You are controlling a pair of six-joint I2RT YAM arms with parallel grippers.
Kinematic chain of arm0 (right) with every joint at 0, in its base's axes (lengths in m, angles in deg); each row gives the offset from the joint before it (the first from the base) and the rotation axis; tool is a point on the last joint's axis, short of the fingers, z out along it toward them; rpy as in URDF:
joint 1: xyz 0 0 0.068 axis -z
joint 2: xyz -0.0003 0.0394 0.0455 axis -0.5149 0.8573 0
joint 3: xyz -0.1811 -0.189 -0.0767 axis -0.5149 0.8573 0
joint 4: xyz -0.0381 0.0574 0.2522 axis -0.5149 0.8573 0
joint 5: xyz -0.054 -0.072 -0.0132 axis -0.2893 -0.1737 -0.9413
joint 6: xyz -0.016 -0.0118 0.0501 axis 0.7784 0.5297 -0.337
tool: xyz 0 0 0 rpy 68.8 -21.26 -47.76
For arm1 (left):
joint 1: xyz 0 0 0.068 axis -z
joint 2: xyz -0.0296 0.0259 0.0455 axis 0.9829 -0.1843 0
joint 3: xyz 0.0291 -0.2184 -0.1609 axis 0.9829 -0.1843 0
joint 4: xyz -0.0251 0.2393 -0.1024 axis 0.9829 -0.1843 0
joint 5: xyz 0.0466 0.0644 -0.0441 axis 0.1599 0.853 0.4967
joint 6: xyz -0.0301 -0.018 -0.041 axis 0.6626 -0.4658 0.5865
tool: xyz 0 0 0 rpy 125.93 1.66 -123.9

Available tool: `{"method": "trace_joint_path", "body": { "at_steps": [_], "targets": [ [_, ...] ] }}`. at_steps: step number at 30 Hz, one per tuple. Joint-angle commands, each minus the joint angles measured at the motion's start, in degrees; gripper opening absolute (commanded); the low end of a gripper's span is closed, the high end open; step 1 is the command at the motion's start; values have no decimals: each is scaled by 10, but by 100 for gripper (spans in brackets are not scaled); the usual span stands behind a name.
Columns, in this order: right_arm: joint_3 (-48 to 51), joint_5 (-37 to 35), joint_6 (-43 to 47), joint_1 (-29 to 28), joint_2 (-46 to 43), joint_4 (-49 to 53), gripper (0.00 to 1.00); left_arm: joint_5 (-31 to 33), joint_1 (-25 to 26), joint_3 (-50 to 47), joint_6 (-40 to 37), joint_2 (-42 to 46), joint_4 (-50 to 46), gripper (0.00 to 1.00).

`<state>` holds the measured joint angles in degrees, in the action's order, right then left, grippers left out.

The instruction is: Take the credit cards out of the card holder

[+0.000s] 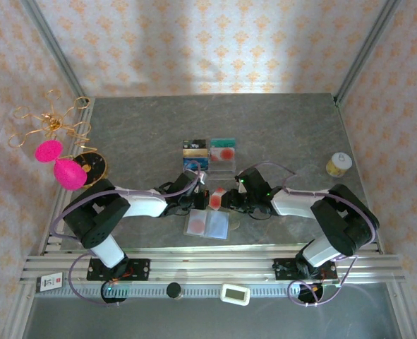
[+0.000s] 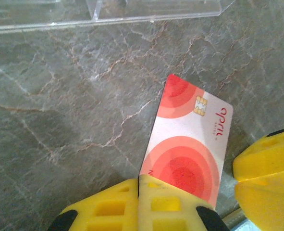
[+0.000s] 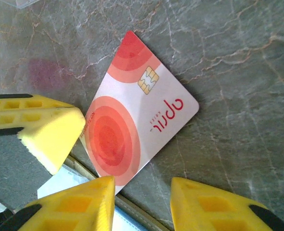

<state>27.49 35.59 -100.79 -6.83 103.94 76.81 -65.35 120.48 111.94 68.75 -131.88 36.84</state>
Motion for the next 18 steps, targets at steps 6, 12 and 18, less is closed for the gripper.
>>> {"method": "trace_joint_path", "body": {
  "at_steps": [6,12,18],
  "targets": [
    [-12,-1,-6,-5,46,-60,33,-35,0,7,-9,-19,-24,0],
    [-19,16,-19,-5,74,-105,32,-48,14,2,1,-41,-15,0],
    [-21,28,-32,-7,85,-145,27,-53,18,6,-3,-49,-21,0]
  ]
}}
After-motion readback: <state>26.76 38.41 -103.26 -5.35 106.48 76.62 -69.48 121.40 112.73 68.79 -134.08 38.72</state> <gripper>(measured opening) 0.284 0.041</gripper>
